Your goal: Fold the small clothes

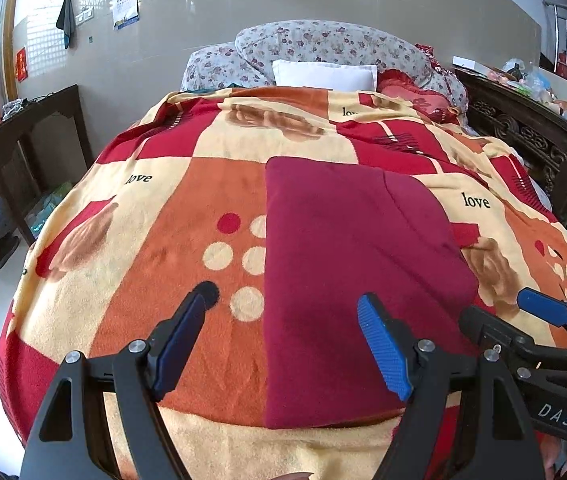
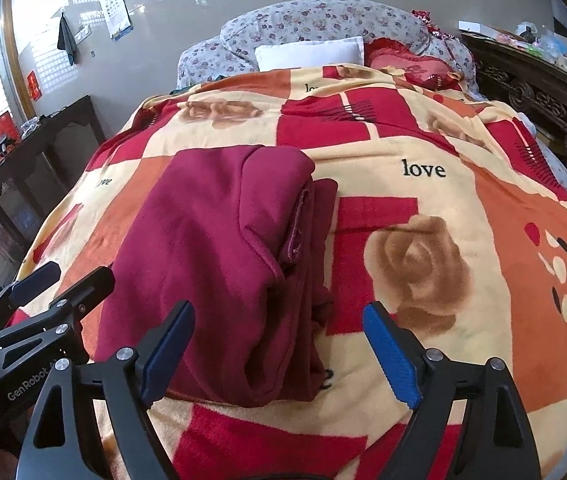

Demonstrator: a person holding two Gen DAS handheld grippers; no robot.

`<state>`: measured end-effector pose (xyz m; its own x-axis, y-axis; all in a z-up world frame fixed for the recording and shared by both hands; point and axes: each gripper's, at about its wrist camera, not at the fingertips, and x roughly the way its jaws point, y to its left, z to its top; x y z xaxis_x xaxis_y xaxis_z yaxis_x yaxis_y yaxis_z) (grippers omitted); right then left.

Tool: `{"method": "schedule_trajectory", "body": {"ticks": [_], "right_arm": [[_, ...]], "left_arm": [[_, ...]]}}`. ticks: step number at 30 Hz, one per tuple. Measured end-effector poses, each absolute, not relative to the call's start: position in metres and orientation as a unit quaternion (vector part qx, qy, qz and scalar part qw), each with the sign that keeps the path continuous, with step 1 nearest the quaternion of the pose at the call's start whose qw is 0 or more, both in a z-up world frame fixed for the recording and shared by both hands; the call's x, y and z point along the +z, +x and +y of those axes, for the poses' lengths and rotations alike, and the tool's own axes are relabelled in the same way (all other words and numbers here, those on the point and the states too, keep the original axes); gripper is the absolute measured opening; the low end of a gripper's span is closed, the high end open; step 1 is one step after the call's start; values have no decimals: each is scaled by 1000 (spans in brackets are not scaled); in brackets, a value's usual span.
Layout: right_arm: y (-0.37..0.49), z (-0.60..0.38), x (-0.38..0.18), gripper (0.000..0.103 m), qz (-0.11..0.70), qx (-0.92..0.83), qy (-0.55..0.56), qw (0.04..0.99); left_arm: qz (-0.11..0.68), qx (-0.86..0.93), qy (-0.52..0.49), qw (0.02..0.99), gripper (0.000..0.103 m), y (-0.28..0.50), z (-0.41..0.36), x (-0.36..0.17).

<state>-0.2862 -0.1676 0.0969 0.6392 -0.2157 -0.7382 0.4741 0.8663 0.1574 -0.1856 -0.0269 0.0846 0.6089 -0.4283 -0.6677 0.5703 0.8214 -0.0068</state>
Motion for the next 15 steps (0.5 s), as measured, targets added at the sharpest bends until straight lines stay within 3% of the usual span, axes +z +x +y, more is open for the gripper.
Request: {"method": "schedule_trajectory", "body": {"ticks": [15], "right_arm": [[-282,-168,96,92,386,-191,170,886]], "left_arm": [[347,-273,107,891,78,-183,-27,82]]}}
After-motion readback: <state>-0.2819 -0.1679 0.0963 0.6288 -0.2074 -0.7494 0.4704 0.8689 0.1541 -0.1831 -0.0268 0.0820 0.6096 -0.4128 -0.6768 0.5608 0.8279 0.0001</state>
